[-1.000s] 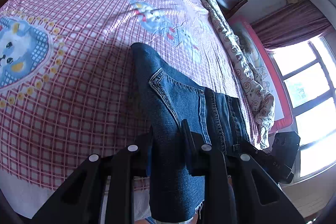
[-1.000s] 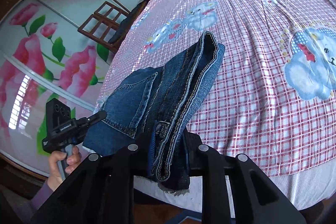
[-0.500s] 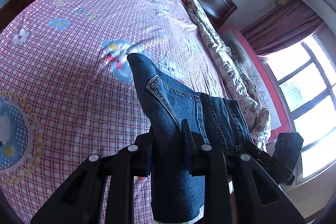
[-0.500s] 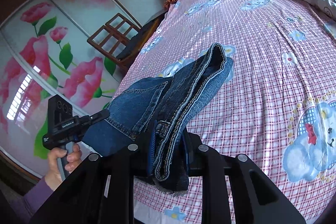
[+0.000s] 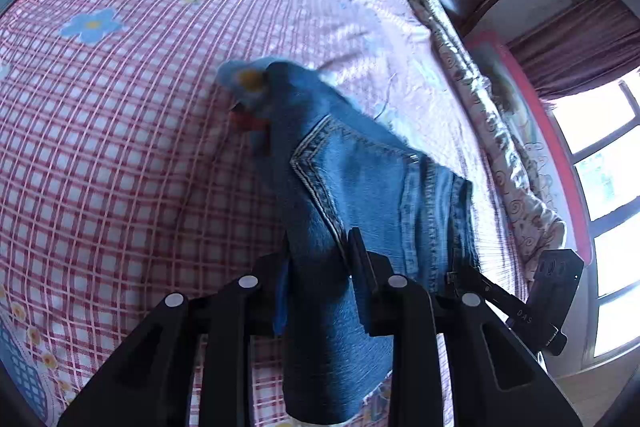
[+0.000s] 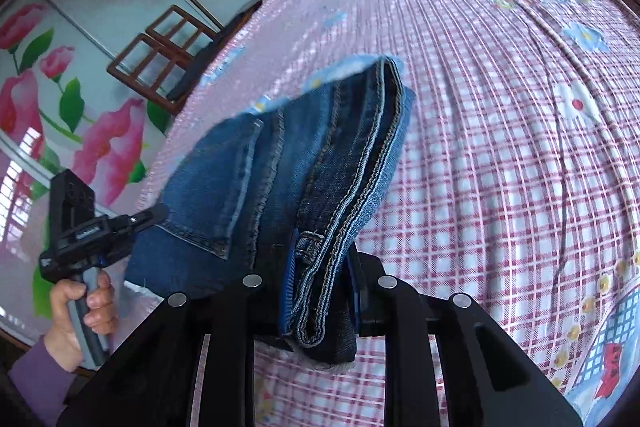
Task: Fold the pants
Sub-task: 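Carry the folded jeans with both grippers and set them on the bedspread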
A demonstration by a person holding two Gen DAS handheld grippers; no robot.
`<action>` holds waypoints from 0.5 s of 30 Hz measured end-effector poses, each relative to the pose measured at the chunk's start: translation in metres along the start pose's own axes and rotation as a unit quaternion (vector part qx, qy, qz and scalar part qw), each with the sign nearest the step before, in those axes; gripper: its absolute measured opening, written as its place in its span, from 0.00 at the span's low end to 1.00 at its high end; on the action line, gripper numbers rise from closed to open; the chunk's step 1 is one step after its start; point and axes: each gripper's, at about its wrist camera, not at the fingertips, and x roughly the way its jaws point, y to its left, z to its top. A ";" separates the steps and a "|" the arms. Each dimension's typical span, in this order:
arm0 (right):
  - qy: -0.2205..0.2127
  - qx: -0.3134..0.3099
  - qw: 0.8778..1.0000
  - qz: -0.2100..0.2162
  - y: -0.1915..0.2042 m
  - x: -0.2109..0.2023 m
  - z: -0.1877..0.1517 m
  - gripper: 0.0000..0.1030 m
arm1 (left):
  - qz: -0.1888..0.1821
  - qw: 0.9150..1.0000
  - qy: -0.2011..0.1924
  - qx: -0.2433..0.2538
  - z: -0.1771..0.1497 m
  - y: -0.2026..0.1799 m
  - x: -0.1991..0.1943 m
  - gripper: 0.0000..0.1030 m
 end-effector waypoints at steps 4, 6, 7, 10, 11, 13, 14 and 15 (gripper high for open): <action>-0.020 0.078 0.996 0.044 -0.026 -0.007 -0.014 0.42 | -0.032 0.998 -0.010 -0.060 -0.015 0.030 -0.006 0.54; -0.023 0.085 0.996 0.027 -0.029 -0.020 -0.018 0.42 | -0.037 0.995 -0.016 -0.087 -0.020 0.041 -0.020 0.70; -0.018 0.091 0.995 0.023 -0.030 -0.025 -0.022 0.42 | -0.028 0.994 -0.021 -0.099 -0.022 0.046 -0.030 0.82; -0.008 0.107 0.994 0.003 -0.033 -0.045 -0.038 0.43 | 0.009 0.992 -0.031 -0.118 -0.033 0.064 -0.060 0.89; -0.001 0.109 0.994 -0.004 -0.032 -0.050 -0.046 0.43 | 0.017 0.992 -0.033 -0.122 -0.039 0.069 -0.069 0.90; 0.014 0.107 0.994 -0.016 -0.030 -0.060 -0.067 0.43 | 0.057 0.990 -0.036 -0.125 -0.053 0.078 -0.087 0.92; 0.019 0.104 0.994 -0.018 -0.028 -0.064 -0.075 0.43 | 0.079 0.989 -0.038 -0.120 -0.060 0.080 -0.094 0.92; 0.024 0.100 0.994 -0.021 -0.024 -0.068 -0.086 0.43 | 0.097 0.988 -0.038 -0.111 -0.068 0.081 -0.101 0.92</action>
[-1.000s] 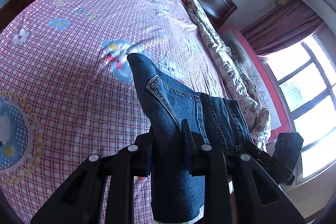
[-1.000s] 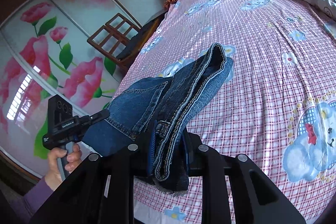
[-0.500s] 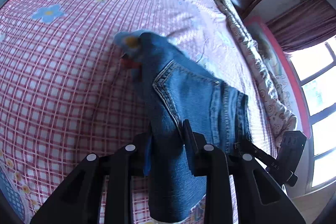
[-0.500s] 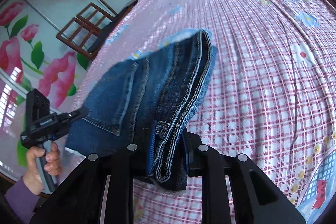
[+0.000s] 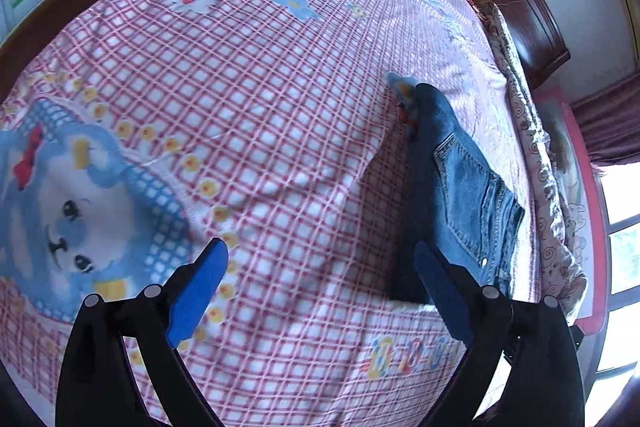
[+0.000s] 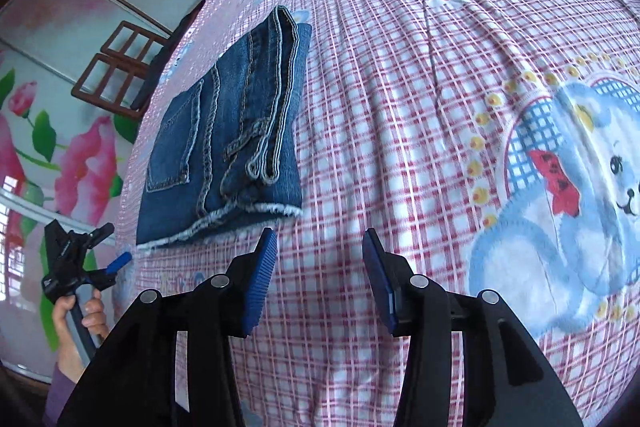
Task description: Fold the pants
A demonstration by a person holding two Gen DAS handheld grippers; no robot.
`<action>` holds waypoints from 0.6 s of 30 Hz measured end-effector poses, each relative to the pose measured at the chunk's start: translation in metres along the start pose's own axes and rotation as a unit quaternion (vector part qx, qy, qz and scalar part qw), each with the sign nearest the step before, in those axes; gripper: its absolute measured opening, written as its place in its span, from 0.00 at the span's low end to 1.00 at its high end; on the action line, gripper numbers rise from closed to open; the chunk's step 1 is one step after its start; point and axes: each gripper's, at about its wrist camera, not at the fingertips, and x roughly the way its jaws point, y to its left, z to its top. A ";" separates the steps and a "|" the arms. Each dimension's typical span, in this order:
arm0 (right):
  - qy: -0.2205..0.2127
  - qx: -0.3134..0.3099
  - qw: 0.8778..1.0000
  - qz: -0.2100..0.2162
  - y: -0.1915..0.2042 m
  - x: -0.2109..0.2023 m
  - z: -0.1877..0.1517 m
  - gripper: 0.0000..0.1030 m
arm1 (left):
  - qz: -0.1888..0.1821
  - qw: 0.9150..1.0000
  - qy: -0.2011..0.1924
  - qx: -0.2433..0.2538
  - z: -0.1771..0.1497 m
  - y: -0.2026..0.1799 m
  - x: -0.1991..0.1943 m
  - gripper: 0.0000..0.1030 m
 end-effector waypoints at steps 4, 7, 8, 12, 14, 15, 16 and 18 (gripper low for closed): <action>0.011 -0.012 1.000 -0.003 0.009 -0.012 -0.040 0.43 | 0.047 0.998 -0.013 0.031 -0.034 0.010 -0.022 0.92; 0.018 -0.016 1.000 0.005 0.016 -0.017 -0.069 0.43 | 0.071 0.995 -0.025 0.060 -0.065 0.005 -0.034 0.93; 0.020 -0.019 1.000 0.003 0.019 -0.018 -0.078 0.43 | 0.079 0.994 -0.030 0.069 -0.074 0.003 -0.038 0.93; 0.022 -0.038 0.999 -0.008 0.035 -0.020 -0.102 0.43 | 0.104 0.987 -0.067 0.102 -0.109 -0.011 -0.055 0.93; 0.016 -0.046 0.999 -0.014 0.045 -0.020 -0.109 0.43 | 0.121 0.981 -0.090 0.121 -0.124 -0.021 -0.062 0.95; 0.015 -0.053 0.998 -0.018 0.050 -0.020 -0.113 0.43 | 0.126 0.978 -0.100 0.132 -0.131 -0.027 -0.065 0.95; 0.013 -0.064 0.998 -0.022 0.055 -0.021 -0.115 0.43 | 0.132 0.975 -0.109 0.144 -0.137 -0.032 -0.067 0.95; 0.006 -0.084 0.996 -0.033 0.068 -0.022 -0.118 0.43 | 0.145 0.967 -0.126 0.167 -0.150 -0.042 -0.073 0.95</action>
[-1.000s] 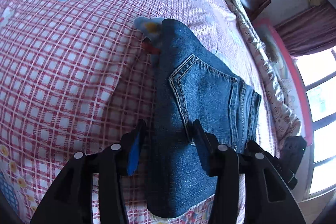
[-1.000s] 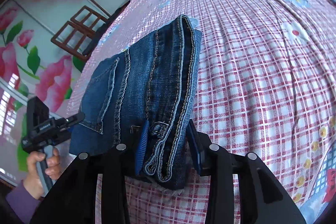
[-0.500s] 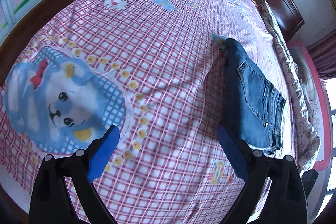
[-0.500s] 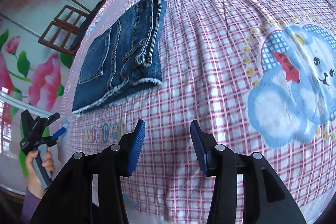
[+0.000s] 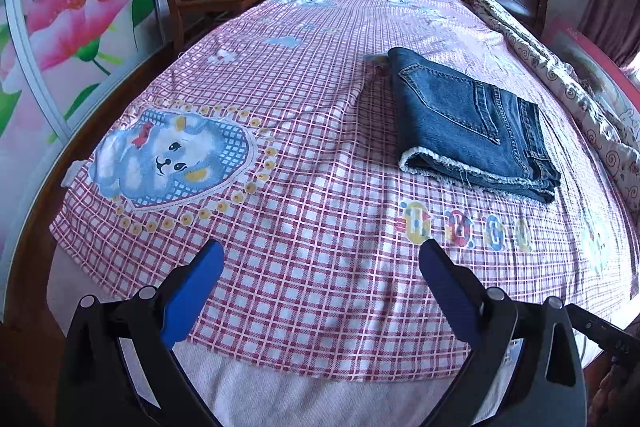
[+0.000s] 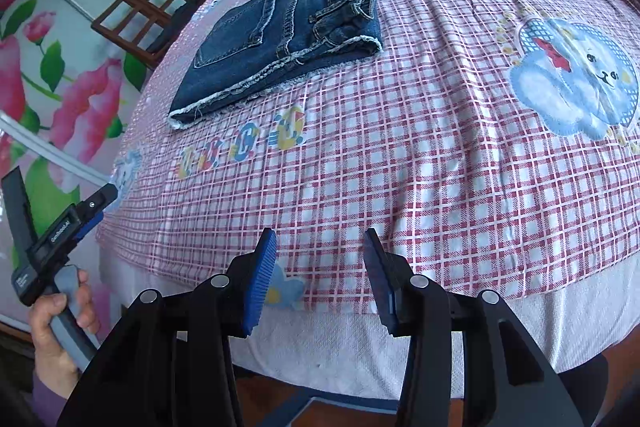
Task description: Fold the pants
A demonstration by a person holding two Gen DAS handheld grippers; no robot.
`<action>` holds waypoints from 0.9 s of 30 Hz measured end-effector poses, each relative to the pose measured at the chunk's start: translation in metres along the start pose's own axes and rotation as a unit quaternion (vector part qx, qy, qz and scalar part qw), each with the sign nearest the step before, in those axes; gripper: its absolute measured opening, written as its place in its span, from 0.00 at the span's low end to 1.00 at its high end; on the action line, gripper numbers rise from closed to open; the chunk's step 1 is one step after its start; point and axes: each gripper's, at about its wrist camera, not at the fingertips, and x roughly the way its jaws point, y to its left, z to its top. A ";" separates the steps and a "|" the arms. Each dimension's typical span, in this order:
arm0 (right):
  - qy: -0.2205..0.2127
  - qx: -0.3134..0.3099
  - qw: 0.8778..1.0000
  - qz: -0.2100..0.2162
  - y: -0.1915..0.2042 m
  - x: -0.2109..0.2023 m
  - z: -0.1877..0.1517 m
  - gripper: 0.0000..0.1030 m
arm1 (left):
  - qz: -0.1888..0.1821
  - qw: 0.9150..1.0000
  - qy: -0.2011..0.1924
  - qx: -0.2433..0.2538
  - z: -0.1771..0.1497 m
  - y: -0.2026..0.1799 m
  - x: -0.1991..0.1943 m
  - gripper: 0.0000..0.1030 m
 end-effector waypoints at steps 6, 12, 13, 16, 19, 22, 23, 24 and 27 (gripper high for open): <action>-0.037 -0.051 0.997 -0.035 0.031 -0.014 -0.005 0.43 | 0.015 0.997 -0.060 0.044 -0.001 -0.042 -0.031 0.95; -0.100 -0.101 0.987 -0.075 0.056 -0.037 -0.007 0.43 | 0.014 0.990 -0.121 0.077 -0.004 -0.076 -0.059 0.95; -0.109 -0.109 0.985 -0.082 0.059 -0.041 -0.007 0.43 | 0.014 0.988 -0.129 0.083 -0.004 -0.081 -0.063 0.95; -0.137 -0.119 0.979 -0.097 0.066 -0.051 -0.007 0.43 | 0.008 0.986 -0.143 0.090 -0.005 -0.092 -0.070 0.95; -0.161 -0.120 0.974 -0.105 0.069 -0.059 -0.007 0.43 | 0.000 0.986 -0.142 0.093 -0.008 -0.102 -0.072 0.95; -0.179 -0.116 0.971 -0.104 0.075 -0.066 -0.006 0.43 | -0.008 0.984 -0.146 0.098 -0.009 -0.110 -0.075 0.95; -0.185 -0.116 0.970 -0.106 0.076 -0.069 -0.005 0.43 | -0.008 0.984 -0.148 0.098 -0.009 -0.112 -0.076 0.95; -0.192 -0.114 0.969 -0.110 0.076 -0.071 -0.005 0.43 | -0.010 0.984 -0.149 0.096 -0.009 -0.112 -0.076 0.96; -0.209 -0.106 0.967 -0.105 0.076 -0.077 -0.005 0.43 | -0.017 0.985 -0.149 0.088 -0.007 -0.111 -0.077 0.96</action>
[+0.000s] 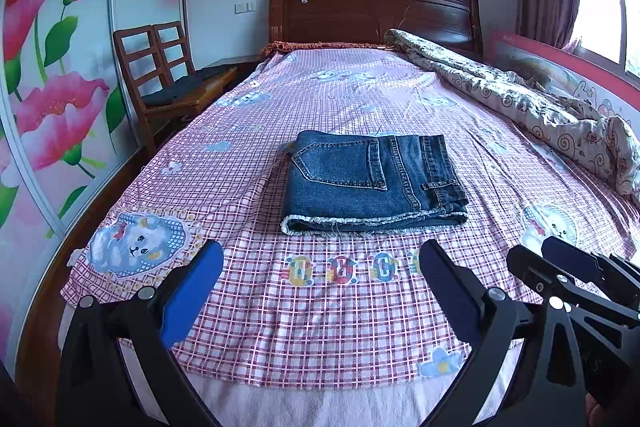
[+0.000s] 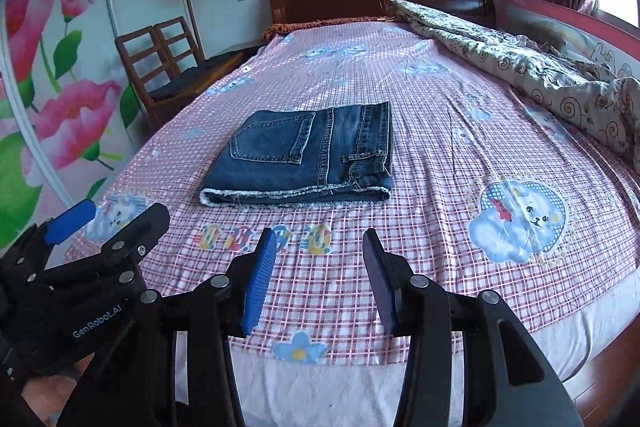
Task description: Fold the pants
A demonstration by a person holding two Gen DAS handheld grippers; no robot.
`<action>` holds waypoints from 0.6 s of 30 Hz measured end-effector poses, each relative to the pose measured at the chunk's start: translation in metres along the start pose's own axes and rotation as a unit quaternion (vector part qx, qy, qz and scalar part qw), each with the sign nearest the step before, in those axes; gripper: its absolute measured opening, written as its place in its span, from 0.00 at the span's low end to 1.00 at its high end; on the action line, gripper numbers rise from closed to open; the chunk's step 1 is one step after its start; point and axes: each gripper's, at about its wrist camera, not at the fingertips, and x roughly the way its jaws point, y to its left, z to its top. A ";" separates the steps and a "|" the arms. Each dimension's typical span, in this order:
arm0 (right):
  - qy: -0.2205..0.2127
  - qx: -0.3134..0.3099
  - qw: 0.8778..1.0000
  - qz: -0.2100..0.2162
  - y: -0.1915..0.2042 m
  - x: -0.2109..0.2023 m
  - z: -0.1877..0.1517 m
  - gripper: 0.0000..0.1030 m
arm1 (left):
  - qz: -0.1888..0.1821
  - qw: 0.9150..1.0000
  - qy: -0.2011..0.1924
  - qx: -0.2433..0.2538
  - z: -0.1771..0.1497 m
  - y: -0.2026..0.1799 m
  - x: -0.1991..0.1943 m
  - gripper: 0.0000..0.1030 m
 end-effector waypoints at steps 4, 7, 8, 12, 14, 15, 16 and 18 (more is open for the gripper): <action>-0.012 0.010 1.000 -0.007 -0.001 -0.003 0.003 0.43 | 0.008 1.000 -0.005 -0.005 0.001 0.002 -0.001 0.96; -0.021 0.014 1.000 -0.007 0.001 -0.005 0.005 0.43 | 0.024 1.000 -0.012 -0.008 0.001 0.007 0.000 0.96; -0.025 0.012 1.000 -0.009 0.003 -0.006 0.006 0.43 | 0.026 1.000 -0.013 -0.011 0.001 0.009 0.000 0.96; -0.046 0.003 0.999 -0.009 0.009 -0.010 0.011 0.43 | 0.032 0.999 -0.031 -0.028 0.005 0.018 -0.003 0.96; -0.064 -0.001 0.998 -0.006 0.012 -0.016 0.015 0.43 | 0.037 0.998 -0.047 -0.027 0.009 0.020 -0.006 0.96; -0.071 -0.004 0.997 -0.005 0.014 -0.018 0.017 0.43 | 0.038 0.997 -0.055 -0.027 0.011 0.021 -0.008 0.96; -0.079 -0.005 0.997 -0.003 0.016 -0.022 0.019 0.43 | 0.039 0.997 -0.063 -0.028 0.012 0.021 -0.011 0.96; -0.092 -0.006 0.996 -0.001 0.018 -0.028 0.022 0.43 | 0.039 0.996 -0.074 -0.033 0.015 0.023 -0.014 0.96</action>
